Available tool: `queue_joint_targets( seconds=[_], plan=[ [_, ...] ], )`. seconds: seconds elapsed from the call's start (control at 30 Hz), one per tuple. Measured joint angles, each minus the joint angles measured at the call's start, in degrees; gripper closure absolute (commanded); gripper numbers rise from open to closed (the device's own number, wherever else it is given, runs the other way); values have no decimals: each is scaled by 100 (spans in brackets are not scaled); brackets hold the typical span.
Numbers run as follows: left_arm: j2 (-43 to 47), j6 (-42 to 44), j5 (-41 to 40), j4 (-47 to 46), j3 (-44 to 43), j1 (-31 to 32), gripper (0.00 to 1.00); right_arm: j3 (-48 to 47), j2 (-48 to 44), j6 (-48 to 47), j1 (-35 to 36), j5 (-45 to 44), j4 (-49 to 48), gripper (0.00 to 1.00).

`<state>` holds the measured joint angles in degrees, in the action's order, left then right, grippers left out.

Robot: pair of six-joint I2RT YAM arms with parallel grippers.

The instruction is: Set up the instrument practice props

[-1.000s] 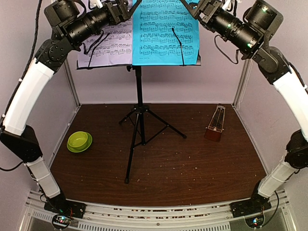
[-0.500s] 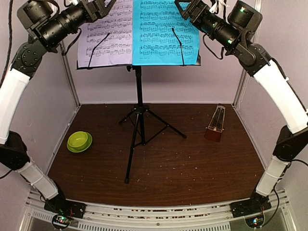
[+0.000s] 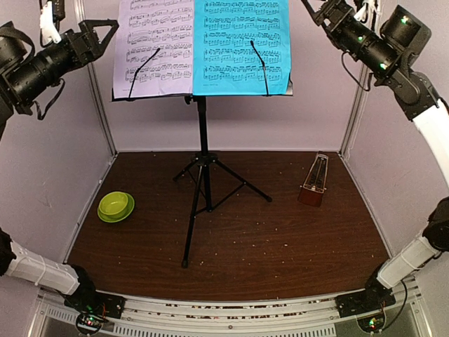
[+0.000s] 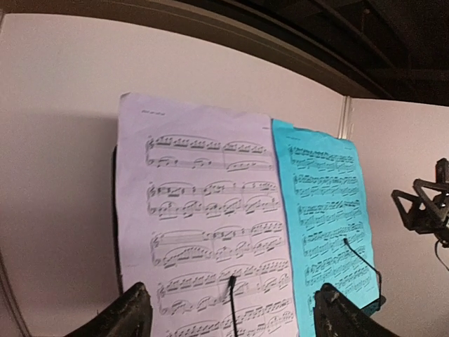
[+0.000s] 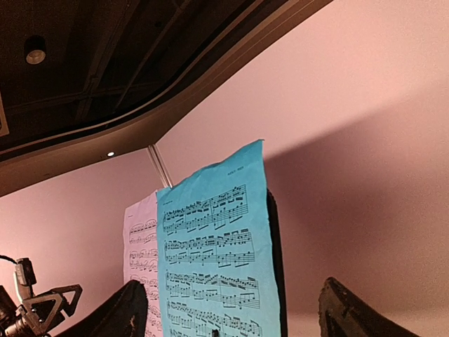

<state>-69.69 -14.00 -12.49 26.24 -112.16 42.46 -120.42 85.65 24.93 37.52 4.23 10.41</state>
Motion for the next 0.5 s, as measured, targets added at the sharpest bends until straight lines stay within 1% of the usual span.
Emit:
queue_joint_targets(
  seconds=[0.23,0.33,0.43,0.5],
  plan=[
    [868,-717,-520,647,763,-715,16,1233,-999,157,-479,50,210,14],
    [1078,-1137,-614,1075,916,-1200,16,1814,-1290,240,-638,72,442,12],
    [1174,-1624,-603,1541,1067,-1845,15,2315,-1493,280,-824,57,855,9],
    [1237,-1952,-529,1838,1333,-2341,14,2573,-1591,289,-935,-24,1191,8]
  ],
)
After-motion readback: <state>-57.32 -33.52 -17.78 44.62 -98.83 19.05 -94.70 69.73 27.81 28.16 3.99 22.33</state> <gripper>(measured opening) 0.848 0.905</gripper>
